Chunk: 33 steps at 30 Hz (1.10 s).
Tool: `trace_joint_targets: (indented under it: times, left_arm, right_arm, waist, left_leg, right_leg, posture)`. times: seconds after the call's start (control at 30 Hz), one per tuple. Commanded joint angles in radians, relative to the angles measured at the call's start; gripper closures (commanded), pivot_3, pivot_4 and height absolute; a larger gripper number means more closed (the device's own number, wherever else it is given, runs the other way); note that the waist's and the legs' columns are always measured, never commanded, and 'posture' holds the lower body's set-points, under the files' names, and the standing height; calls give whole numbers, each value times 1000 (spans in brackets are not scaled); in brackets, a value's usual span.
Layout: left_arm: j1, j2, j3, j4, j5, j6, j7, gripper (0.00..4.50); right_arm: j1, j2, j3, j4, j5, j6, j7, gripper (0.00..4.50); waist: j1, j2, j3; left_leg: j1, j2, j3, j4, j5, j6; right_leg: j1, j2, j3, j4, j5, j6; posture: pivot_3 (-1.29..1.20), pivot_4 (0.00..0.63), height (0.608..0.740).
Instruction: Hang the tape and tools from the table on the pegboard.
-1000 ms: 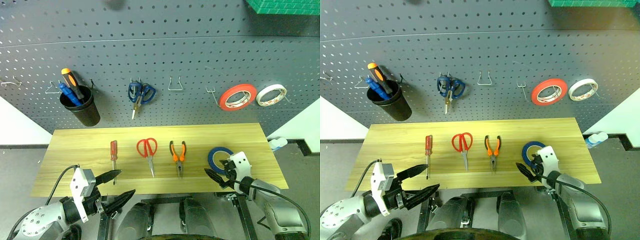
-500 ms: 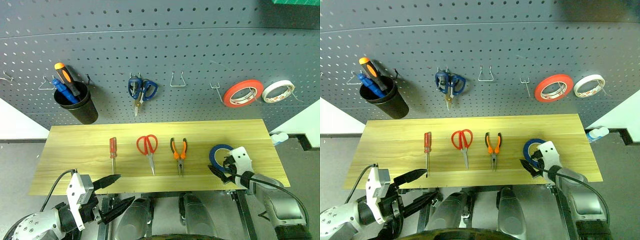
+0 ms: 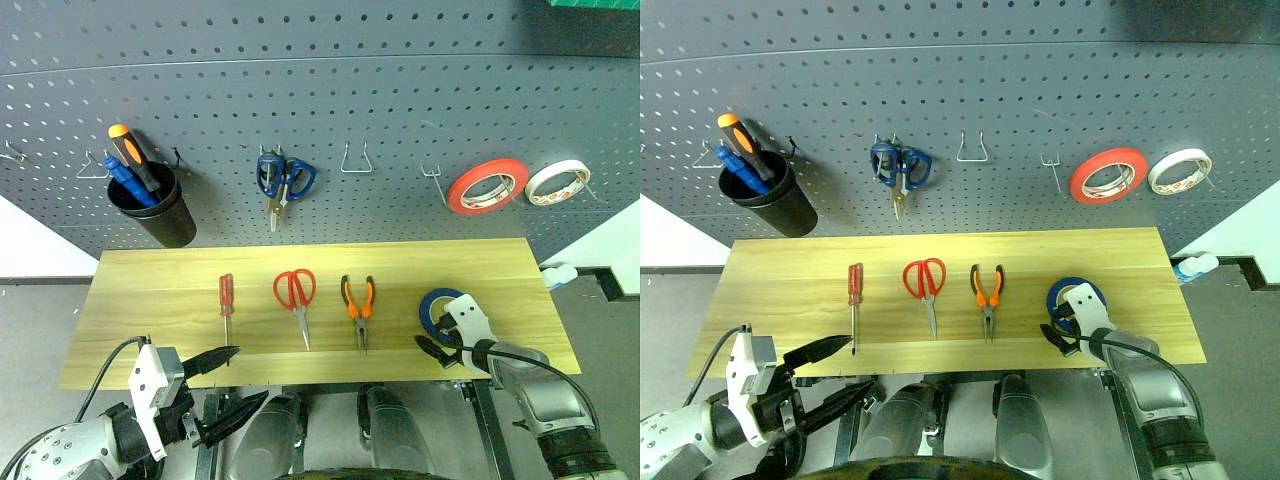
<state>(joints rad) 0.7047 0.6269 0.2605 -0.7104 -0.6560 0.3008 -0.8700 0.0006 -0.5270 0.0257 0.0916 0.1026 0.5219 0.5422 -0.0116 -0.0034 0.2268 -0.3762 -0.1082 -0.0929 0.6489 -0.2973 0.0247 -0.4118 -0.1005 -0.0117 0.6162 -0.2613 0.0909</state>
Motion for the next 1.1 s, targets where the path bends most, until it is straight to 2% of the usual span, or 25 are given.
trace_joint_targets:
  times: [0.03,0.1,0.2,0.53,0.83,1.1]
  left_arm:
    - [21,4,28,-38,-17,2,0,21]
    - [21,5,32,-39,-20,3,0,21]
    - [19,6,35,-39,-19,3,-1,0]
    - [6,9,52,-41,-23,12,-4,0]
    - [-20,3,25,-27,-6,10,-2,0]
    - [-75,-6,-51,0,51,-16,-9,0]
  right_arm:
    - [-6,-1,2,18,-18,-10,-11,0]
    - [-9,-1,6,30,-17,1,-7,0]
    - [-4,3,10,41,-29,9,-19,579]
    - [-17,-8,47,57,-94,-53,-37,3787]
    - [-17,17,13,63,-39,-54,6,3815]
    - [22,87,-161,29,153,-71,56,3816]
  waist:
    - [0,0,0]
    - [0,0,0]
    - [0,0,0]
    - [0,-1,0]
    - [0,-1,0]
    - [0,0,-2]
  left_leg:
    - [0,0,0,0,0,0]
    - [0,0,0,0,0,0]
    - [0,0,0,0,0,0]
    - [1,0,0,0,0,0]
    - [1,0,0,1,0,0]
    - [1,0,0,0,0,0]
  right_leg:
    - [0,0,0,0,0,0]
    - [0,0,0,0,0,0]
    - [0,0,0,0,0,0]
    - [1,0,0,0,0,0]
    - [1,0,0,0,1,1]
    - [1,2,0,0,2,4]
  posture:
    - [-47,229,736]
    - [-46,228,736]
    - [-46,229,736]
    - [-44,221,736]
    - [-50,204,736]
    - [-79,167,736]
